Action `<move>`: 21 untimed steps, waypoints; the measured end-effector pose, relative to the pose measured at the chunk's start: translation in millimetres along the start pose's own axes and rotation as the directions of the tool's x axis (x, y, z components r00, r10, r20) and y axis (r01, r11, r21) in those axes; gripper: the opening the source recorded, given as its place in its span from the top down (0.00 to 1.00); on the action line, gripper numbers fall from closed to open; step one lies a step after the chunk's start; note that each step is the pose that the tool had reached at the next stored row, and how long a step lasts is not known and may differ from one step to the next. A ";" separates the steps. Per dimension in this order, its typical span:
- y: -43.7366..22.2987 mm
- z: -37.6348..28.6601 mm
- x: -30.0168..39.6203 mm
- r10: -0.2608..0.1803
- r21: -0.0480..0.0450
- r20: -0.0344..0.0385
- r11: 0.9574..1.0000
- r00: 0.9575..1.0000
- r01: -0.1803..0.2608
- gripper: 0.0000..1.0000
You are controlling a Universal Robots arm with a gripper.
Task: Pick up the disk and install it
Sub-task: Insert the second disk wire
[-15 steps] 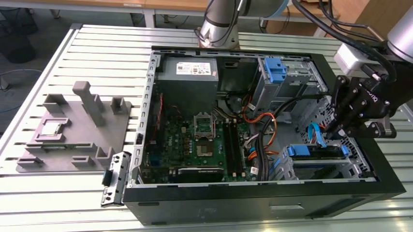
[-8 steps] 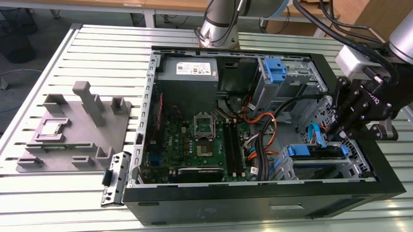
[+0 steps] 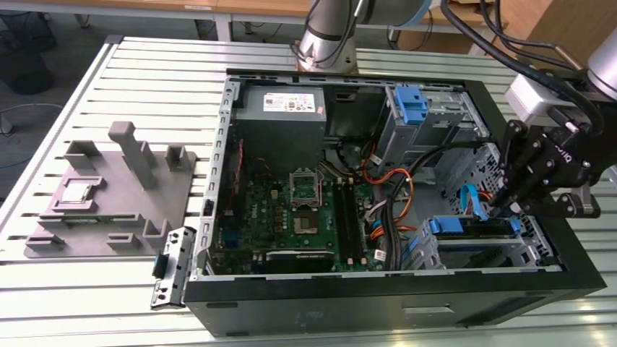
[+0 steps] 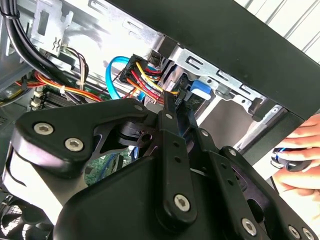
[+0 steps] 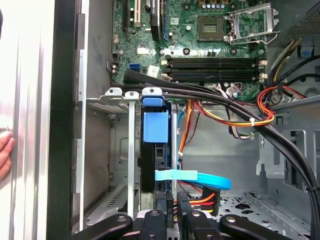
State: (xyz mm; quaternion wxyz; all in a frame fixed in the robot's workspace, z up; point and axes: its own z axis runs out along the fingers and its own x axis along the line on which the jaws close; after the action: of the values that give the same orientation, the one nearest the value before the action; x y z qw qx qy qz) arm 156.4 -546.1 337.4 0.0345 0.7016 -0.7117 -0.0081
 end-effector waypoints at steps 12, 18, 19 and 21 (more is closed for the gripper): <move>0.0 0.3 2.7 0.000 0.000 0.000 1.000 1.000 0.000 0.77; -0.1 0.3 2.8 0.000 0.000 0.000 1.000 1.000 0.000 0.84; -0.1 0.3 2.8 0.000 0.000 0.000 1.000 1.000 0.000 0.84; -0.1 0.3 2.9 0.000 0.000 0.000 1.000 1.000 0.000 0.84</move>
State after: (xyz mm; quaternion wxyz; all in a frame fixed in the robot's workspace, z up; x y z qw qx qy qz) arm 156.4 -549.0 337.2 0.0345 0.7016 -0.7117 -0.0081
